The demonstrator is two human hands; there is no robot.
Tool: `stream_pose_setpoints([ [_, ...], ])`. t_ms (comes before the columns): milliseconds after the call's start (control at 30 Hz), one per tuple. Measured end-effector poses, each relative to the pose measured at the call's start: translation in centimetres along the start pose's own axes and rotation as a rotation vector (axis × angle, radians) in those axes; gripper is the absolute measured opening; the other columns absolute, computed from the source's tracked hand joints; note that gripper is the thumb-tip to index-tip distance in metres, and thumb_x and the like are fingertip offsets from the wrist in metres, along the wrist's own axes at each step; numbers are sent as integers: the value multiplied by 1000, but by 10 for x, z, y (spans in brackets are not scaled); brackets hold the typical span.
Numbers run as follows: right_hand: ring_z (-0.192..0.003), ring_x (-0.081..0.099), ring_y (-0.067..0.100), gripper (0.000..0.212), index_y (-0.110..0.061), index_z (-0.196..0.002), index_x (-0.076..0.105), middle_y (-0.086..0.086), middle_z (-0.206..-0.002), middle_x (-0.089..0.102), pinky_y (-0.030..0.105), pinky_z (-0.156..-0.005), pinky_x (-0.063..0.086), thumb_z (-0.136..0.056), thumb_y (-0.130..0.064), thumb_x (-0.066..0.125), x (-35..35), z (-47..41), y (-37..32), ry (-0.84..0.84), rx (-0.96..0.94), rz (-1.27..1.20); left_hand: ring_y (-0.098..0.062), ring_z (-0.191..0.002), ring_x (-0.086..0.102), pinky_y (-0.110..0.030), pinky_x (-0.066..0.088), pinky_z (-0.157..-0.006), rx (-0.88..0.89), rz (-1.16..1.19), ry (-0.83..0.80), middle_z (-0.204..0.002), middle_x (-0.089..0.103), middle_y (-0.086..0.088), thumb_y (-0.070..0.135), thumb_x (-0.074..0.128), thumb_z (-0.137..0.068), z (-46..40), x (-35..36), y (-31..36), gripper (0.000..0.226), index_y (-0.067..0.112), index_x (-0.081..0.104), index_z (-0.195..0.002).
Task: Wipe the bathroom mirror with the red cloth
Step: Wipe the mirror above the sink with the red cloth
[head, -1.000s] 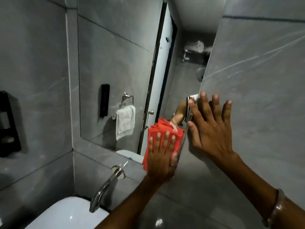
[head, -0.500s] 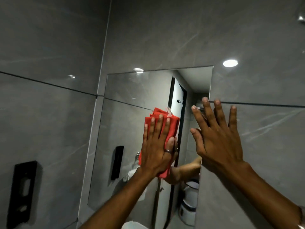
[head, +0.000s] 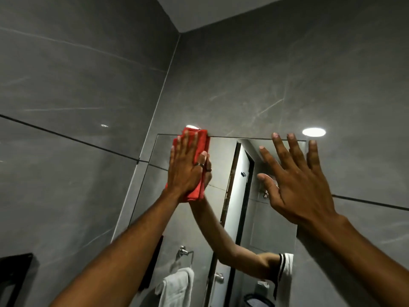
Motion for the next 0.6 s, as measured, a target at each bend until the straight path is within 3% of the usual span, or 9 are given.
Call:
stream_pose_setpoints([
  [167,-162,-5,30,84,-27,-163,19,9,-175,3,61,-130,-2,-97,-69,-10,-12,14,11,-28,51,-53,-16,-160,-15,-52,-5,-131,-100,74,33,-174,-10,1,49,9,-104,7,-3,11,63,28,-4,-162],
  [300,-161,4,33,77,-24,-162,24,12,-174,12,65,-129,7,-101,-65,-1,-17,42,13,-45,56,-78,-18,-159,-20,-53,-9,-131,21,86,7,-171,-15,3,55,0,-102,40,8,57,62,32,-13,-158],
  [400,-162,0,30,71,-25,-163,25,10,-175,8,60,-131,2,-102,-61,16,-16,67,9,-50,82,-119,-20,-160,-21,-50,-13,-130,92,55,-54,-172,-20,0,65,-8,-100,79,26,104,68,33,-23,-158],
  [500,-163,-5,26,69,-23,-164,27,9,-175,4,56,-131,0,-102,-55,25,-21,99,2,-55,108,-151,-25,-161,-17,-53,-9,-131,122,24,-67,-174,-18,-5,53,16,-108,129,37,140,70,25,-17,-163],
  [600,-161,2,28,68,-19,-163,32,13,-173,12,56,-130,3,-102,-50,31,-29,132,-8,-43,78,-140,-30,-162,-11,-57,-4,-131,110,36,-124,-174,-11,-10,52,25,-106,175,38,160,74,16,-2,-165],
])
Point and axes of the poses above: each hand's wrist, its own z-axis away from the middle knuckle, its own x-axis out of the palm, y = z × x, the point moved 2 cm from there along -z, towards the middle knuckle
